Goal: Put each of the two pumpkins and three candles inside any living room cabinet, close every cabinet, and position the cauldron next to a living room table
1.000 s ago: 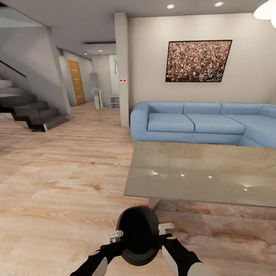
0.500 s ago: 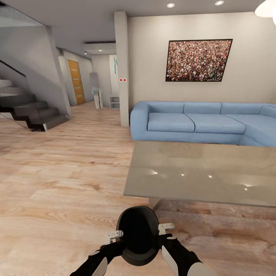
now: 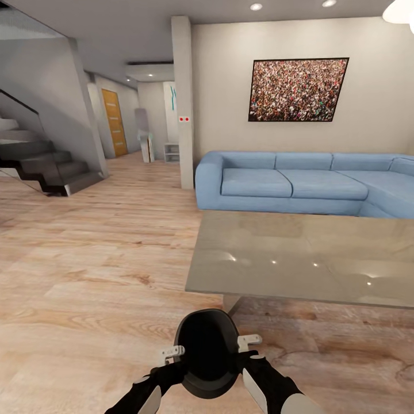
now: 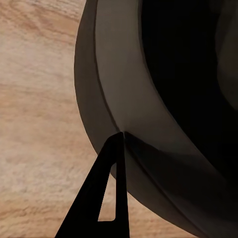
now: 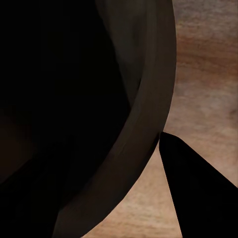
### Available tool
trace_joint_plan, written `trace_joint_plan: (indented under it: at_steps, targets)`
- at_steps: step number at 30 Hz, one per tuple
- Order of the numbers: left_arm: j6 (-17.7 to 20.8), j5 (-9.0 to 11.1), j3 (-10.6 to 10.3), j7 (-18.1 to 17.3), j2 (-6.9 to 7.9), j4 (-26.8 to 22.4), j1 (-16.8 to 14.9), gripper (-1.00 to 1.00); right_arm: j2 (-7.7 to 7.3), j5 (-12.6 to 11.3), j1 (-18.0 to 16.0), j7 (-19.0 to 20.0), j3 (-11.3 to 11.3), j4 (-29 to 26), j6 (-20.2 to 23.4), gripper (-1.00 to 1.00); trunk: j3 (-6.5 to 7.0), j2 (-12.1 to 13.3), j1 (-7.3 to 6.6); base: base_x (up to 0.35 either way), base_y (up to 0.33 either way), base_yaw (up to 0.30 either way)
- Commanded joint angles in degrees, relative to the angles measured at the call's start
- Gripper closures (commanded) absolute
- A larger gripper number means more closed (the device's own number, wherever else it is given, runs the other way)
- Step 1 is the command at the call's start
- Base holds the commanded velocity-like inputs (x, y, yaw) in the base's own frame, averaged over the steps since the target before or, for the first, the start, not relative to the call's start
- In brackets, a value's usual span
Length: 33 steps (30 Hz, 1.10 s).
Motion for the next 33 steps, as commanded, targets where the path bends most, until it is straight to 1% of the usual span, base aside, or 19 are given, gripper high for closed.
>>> trace_joint_plan:
  at_steps: [1,14,15,24,33]
  targets:
    - [0.26,0.3,-0.37,0.0,0.09,-0.02,-0.01,1.0,-0.06,-1.37,-0.06,0.0,1.1,-0.76,0.23,1.0,-0.05,-0.03,-0.02,0.053,0.0,0.0]
    - [0.26,0.29,-0.35,0.0,0.09,-0.02,-0.01,1.0,-0.06,-1.37,-0.06,0.0,1.1,-0.76,0.24,1.0,-0.05,-0.03,-0.02,0.019,0.0,0.0]
    - [0.26,0.3,-0.35,0.0,0.09,-0.02,-0.01,1.0,-0.06,-1.37,-0.06,0.0,1.1,-0.76,0.22,1.0,-0.23,-0.43,0.2,0.0,0.0,0.0]
    - [0.27,0.28,-0.35,0.0,0.09,-0.02,-0.01,1.0,-0.06,-1.36,-0.06,0.05,1.15,-0.76,0.17,1.0,-2.22,-0.55,0.43,0.0,0.0,0.0]
    - [0.26,0.23,-0.35,0.0,0.09,-0.02,-0.01,1.0,-0.06,-1.34,-0.06,0.02,1.18,-0.76,0.17,1.0,-2.22,-0.55,0.43,0.0,0.0,0.0]
